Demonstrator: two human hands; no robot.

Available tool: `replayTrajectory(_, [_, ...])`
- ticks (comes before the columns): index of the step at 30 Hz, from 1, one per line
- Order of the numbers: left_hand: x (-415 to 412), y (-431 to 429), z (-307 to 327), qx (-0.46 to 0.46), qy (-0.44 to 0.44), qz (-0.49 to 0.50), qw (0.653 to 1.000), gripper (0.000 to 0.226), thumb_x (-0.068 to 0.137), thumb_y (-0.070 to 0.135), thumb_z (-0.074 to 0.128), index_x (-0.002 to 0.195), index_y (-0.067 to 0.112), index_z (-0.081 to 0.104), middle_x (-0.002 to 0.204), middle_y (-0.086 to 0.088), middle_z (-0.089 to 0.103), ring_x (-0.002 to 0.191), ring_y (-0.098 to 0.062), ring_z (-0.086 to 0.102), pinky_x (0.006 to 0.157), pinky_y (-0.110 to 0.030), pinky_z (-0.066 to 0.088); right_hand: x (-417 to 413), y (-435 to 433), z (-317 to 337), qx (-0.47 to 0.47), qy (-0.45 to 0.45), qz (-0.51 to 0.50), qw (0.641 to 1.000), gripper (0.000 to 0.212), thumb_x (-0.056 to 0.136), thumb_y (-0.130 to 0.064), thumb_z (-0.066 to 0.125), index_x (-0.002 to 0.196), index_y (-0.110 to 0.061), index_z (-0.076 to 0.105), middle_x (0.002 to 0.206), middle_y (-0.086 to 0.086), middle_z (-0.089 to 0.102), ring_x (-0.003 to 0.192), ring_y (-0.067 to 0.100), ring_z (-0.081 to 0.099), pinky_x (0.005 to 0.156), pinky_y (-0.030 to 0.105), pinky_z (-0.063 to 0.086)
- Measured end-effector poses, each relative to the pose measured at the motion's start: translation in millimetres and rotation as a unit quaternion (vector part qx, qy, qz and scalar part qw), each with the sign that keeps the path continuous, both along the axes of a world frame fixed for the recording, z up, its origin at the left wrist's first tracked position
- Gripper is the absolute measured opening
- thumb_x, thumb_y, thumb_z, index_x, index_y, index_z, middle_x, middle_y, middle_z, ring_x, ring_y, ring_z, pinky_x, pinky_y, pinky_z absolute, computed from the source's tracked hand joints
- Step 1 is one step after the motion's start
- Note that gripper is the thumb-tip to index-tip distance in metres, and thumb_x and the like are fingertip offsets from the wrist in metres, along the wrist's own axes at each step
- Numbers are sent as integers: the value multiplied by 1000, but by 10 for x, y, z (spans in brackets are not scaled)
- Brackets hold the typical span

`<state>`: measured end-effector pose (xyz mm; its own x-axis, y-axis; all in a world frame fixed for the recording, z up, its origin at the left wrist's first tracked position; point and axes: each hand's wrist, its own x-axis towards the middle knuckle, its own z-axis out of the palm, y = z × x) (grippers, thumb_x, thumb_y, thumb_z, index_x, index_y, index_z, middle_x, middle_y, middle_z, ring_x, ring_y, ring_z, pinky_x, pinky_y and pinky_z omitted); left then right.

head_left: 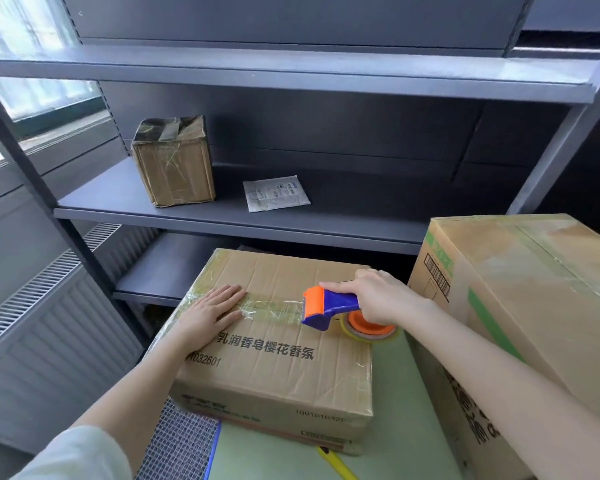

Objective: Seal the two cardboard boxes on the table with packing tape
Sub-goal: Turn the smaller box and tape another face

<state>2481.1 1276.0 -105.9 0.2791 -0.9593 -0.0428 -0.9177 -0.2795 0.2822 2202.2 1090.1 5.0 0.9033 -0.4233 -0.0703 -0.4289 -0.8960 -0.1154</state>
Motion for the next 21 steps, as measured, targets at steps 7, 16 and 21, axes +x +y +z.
replayTrajectory(7, [-37,-20,-14,-13,-32,9,999,54,98,50,27,147,36,12,153,19,8,143,-2,1,116,-24,-1,-431,-329,70,-36,20,-57,997,71,88,-9,35,134,-62,23,79,-9,33,80,18,40,58,27,22])
replayTrajectory(16, [-1060,-645,87,4,-60,6,998,58,101,44,11,150,14,0,158,-2,-3,144,-13,-7,112,-26,-12,-530,-347,-38,-42,3,-72,997,70,89,-12,40,136,-60,20,77,-9,31,79,17,37,54,24,18])
replayTrajectory(21, [-1537,-861,-31,-9,-53,-7,999,54,101,42,10,151,22,4,158,11,4,145,-9,-5,116,-30,-9,-547,-321,-93,-22,5,-83,996,71,88,-11,37,136,-61,19,76,-10,28,80,18,35,53,24,16])
